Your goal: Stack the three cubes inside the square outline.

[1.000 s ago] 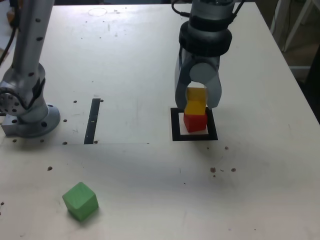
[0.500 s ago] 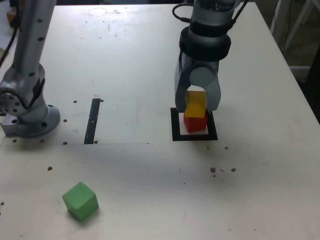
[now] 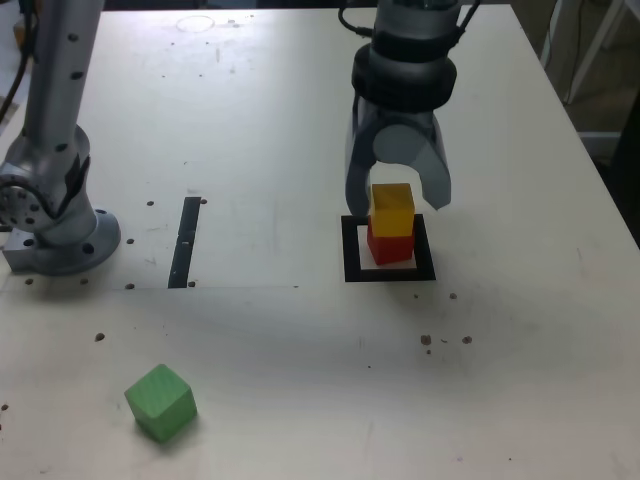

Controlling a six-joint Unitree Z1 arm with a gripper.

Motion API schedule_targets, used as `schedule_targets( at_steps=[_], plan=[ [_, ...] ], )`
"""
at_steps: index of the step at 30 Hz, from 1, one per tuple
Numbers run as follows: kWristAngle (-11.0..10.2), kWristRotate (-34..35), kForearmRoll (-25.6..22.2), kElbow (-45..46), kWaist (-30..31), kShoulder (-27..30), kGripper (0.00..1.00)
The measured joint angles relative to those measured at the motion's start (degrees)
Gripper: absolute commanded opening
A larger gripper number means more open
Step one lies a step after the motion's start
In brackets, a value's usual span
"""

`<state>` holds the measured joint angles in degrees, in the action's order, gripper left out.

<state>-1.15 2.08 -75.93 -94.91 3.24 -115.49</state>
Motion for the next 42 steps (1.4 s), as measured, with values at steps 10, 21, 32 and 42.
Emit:
schedule_targets(
  at_steps=[10, 21, 32, 42],
  plan=[
    [-2.05, 0.99, -6.07, 3.26, 4.49, 8.36, 0.99],
    [0.92, 1.56, -6.86, 9.91, 24.47, 12.82, 0.99],
    [3.09, 3.57, -2.99, 16.79, 44.03, 17.15, 0.99],
    [6.73, 3.67, 10.63, 30.31, 50.61, 15.16, 1.0]
  ],
)
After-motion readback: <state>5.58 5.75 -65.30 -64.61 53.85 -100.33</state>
